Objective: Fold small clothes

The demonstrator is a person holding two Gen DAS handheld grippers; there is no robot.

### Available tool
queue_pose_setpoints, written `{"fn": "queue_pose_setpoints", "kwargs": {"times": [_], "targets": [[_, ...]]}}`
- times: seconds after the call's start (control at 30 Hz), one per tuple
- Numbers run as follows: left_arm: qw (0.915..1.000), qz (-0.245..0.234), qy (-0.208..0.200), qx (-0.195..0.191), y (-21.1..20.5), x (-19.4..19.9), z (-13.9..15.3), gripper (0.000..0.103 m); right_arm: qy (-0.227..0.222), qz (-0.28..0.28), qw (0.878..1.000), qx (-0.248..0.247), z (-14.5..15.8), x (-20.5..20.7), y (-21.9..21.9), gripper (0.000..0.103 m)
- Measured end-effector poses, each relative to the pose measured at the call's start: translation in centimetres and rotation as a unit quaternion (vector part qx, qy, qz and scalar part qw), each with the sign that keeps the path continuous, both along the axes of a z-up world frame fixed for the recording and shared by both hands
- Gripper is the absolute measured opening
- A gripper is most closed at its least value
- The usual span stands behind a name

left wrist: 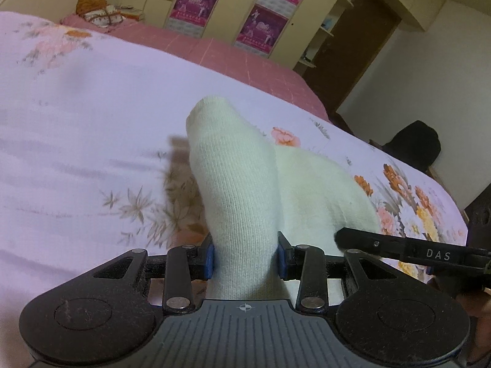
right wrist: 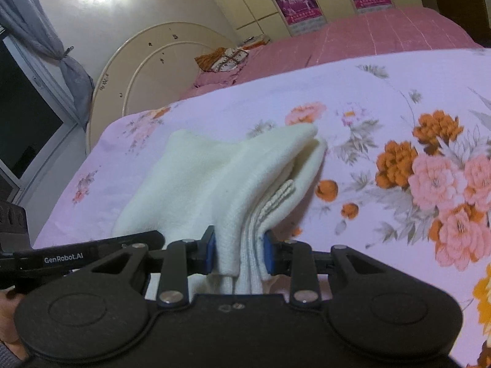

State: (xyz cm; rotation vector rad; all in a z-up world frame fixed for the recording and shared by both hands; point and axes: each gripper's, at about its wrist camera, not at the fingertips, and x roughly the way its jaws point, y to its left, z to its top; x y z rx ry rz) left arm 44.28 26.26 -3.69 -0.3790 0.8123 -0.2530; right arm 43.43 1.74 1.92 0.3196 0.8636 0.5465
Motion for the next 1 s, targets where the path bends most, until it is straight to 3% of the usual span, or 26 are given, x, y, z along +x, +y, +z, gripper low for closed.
{"fn": "queue_pose_setpoints", "kwargs": {"times": [0.1, 0.13, 0.17, 0.23, 0.4, 0.53, 0.63, 0.73, 0.83, 0.87, 1.0], "targets": [[1.0, -0.002, 0.002, -0.005, 0.3, -0.1, -0.9, 0.043, 0.009, -0.005, 1.0, 0.002, -0.6, -0.2, -0.4, 0.03], [1.0, -0.001, 0.001, -0.003, 0.4, -0.1, -1.0, 0.051, 0.013, -0.008, 1.0, 0.004, -0.9, -0.3, -0.6, 0.03], [1.0, 0.003, 0.001, 0.005, 0.5, -0.1, -1.2, 0.067, 0.016, -0.01, 1.0, 0.006, -1.3, -0.3, -0.7, 0.031], [0.9988, 0.026, -0.006, 0.041, 0.7, -0.5, -1.2, 0.083, 0.022, -0.015, 1.0, 0.006, -2.0, -0.3, -1.0, 0.035], [0.9985, 0.048, -0.025, 0.002, 3.1, 0.1, -0.4, 0.082, 0.021, -0.03, 0.998, 0.041, -1.1, -0.2, -2.5, 0.055], [0.9982, 0.053, -0.024, 0.014, 3.2, 2.5, -0.3, 0.082, 0.059, -0.071, 0.99, 0.107, -1.3, 2.5, -3.9, 0.045], [0.9979, 0.055, 0.0, 0.033, 2.8, 4.3, -1.1, 0.082, 0.063, -0.078, 0.992, 0.075, -1.4, 4.4, -3.2, 0.026], [0.998, 0.047, 0.003, 0.042, 2.4, 4.7, -1.9, 0.082, 0.063, -0.074, 0.995, 0.034, -2.1, 5.5, -2.7, 0.022], [0.9977, 0.044, -0.001, 0.052, 2.2, 4.5, -1.6, 0.082, 0.06, -0.081, 0.995, 0.028, -2.3, 5.9, -2.8, 0.024], [0.9975, 0.044, -0.002, 0.055, 2.2, 4.2, -1.3, 0.082, 0.06, -0.084, 0.994, 0.023, -2.3, 5.9, -2.8, 0.031], [0.9966, 0.028, -0.032, 0.071, 2.2, 1.3, 0.8, 0.082, 0.044, -0.087, 0.995, 0.02, -0.7, 3.7, -3.7, 0.029]]}}
